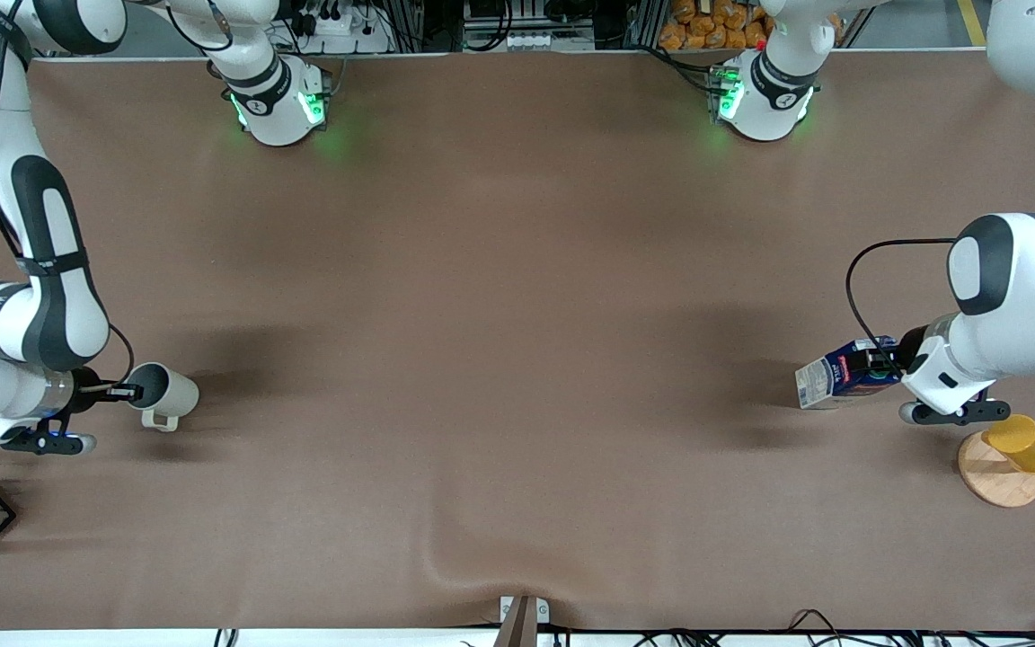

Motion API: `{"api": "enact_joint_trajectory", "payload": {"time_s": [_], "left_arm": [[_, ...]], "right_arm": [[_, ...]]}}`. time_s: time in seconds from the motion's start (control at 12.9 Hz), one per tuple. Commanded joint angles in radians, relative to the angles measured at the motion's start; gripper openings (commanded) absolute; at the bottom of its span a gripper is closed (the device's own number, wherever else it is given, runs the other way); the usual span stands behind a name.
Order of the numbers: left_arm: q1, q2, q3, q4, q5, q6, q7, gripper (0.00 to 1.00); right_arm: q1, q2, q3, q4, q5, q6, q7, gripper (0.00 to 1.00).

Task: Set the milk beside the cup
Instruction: 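Grasp the milk carton with the left gripper while the right gripper grasps the mug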

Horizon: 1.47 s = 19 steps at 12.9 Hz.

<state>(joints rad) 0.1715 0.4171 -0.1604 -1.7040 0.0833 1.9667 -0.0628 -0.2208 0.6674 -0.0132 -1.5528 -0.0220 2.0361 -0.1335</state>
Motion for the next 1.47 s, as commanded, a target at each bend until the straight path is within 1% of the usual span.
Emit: {"api": "enact_joint_trajectory", "payload": {"time_s": [0.0, 0.08, 0.15, 0.31, 0.39, 0.54, 0.7, 0.77, 0.85, 1.01, 1.16, 1.39], "left_arm": [[0.002, 0.003, -0.004, 0.003, 0.030, 0.009, -0.018, 0.62], [0.003, 0.003, -0.004, 0.003, 0.030, 0.009, -0.018, 0.55], [0.003, 0.003, -0.005, 0.004, 0.030, 0.009, -0.017, 0.50], [0.008, -0.006, -0.005, 0.012, 0.030, 0.000, -0.011, 0.31], [0.011, -0.017, -0.004, 0.023, 0.030, -0.005, -0.009, 0.27], [0.011, -0.031, -0.002, 0.041, 0.029, -0.038, -0.014, 0.27], [0.011, -0.034, -0.001, 0.079, 0.029, -0.103, -0.014, 0.27], [0.011, -0.035, -0.002, 0.110, 0.029, -0.152, -0.011, 0.31], [0.011, -0.038, -0.002, 0.138, 0.024, -0.195, -0.009, 0.32], [0.011, -0.056, -0.004, 0.150, 0.016, -0.232, -0.012, 0.32], [0.011, -0.076, -0.007, 0.152, 0.015, -0.262, -0.015, 0.32], [0.003, -0.090, -0.010, 0.164, 0.013, -0.301, -0.020, 0.31]], "right_arm": [[-0.009, -0.009, 0.009, 0.011, 0.013, -0.004, -0.008, 0.00], [0.000, -0.015, 0.009, 0.020, 0.014, -0.007, -0.008, 0.00], [0.011, -0.015, 0.012, 0.048, 0.014, -0.007, -0.011, 0.00], [0.076, -0.017, 0.013, 0.135, 0.014, -0.046, -0.015, 0.00], [0.110, -0.012, 0.013, 0.161, 0.016, -0.054, -0.009, 0.00], [0.200, -0.005, 0.013, 0.177, 0.013, -0.037, 0.021, 0.00], [0.300, -0.002, 0.012, 0.181, 0.016, -0.011, 0.179, 0.00], [0.349, 0.003, 0.012, 0.183, 0.016, 0.002, 0.266, 0.00], [0.394, 0.009, 0.012, 0.183, 0.019, 0.004, 0.352, 0.00], [0.484, 0.008, 0.012, 0.183, 0.059, -0.007, 0.490, 0.00], [0.561, 0.015, 0.012, 0.181, 0.106, -0.001, 0.563, 0.00], [0.676, 0.029, 0.012, 0.181, 0.103, 0.032, 0.575, 0.00]]}}
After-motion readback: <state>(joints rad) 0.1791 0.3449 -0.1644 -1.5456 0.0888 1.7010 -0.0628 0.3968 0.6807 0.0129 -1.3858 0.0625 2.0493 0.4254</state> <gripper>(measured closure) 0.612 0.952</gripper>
